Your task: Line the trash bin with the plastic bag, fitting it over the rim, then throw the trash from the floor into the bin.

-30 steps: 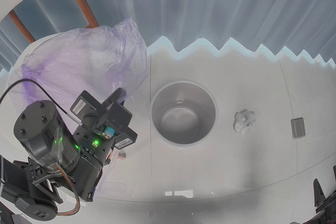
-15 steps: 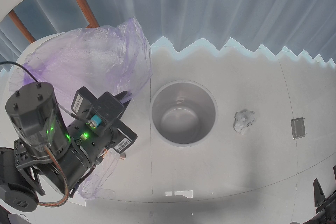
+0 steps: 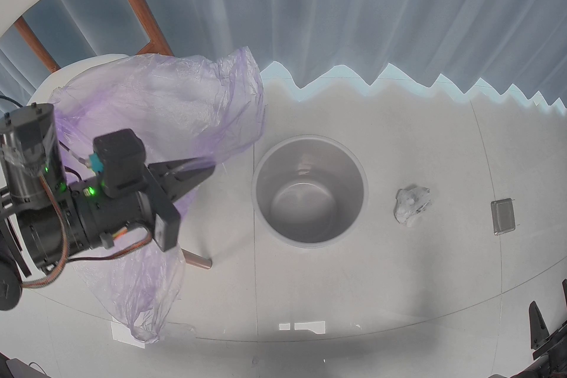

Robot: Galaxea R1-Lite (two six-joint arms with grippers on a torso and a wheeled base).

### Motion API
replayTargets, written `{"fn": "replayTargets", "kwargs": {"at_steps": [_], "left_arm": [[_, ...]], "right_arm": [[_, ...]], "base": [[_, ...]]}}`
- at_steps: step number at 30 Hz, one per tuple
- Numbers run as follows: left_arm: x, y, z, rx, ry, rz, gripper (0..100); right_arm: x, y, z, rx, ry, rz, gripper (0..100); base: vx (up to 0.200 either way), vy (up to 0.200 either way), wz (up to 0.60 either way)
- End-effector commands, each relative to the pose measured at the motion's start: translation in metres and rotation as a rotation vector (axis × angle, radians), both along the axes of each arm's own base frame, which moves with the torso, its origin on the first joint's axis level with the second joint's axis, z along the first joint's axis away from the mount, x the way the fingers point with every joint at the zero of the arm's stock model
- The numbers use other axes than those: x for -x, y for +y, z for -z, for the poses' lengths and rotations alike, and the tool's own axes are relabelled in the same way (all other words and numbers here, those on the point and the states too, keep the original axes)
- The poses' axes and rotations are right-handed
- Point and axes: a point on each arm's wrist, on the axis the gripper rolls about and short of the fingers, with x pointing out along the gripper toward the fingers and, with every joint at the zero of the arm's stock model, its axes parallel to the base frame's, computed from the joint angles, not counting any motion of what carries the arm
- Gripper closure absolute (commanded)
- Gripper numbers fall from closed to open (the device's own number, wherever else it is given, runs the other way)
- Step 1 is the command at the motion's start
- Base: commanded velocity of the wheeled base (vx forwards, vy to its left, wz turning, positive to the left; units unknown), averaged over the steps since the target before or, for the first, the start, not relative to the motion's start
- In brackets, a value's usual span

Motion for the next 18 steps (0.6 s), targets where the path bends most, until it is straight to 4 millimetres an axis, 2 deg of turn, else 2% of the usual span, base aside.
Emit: {"fn": "replayTargets", "kwargs": {"at_steps": [1,5,8,13,14,18], "left_arm": [[-0.009,0.043,-0.013,0.126,0.049,-0.03,100],[-0.002,0.045,0.001,0.18,0.149,0.058,100],[0.002,0.045,0.001,0.209,0.176,0.102,100],[0.007,0.029,0.0,0.245,0.202,0.192,100],[0.007,0.022,0.005,0.272,0.211,0.216,100],[0.008,0.019,0.011,0.288,0.212,0.225,100]], "right_arm": [[0.0,0.0,0.005,0.0,0.001,-0.001,0],[0.0,0.0,0.005,0.0,0.001,-0.001,0],[0.0,0.0,0.005,0.0,0.001,-0.001,0],[0.0,0.0,0.005,0.0,0.001,-0.003,0],[0.0,0.0,0.005,0.0,0.001,-0.003,0],[0.0,0.0,0.005,0.0,0.001,-0.001,0]], "base": [[0.0,0.0,0.0],[0.0,0.0,0.0],[0.0,0.0,0.0],[0.0,0.0,0.0],[0.0,0.0,0.0],[0.0,0.0,0.0]]}}
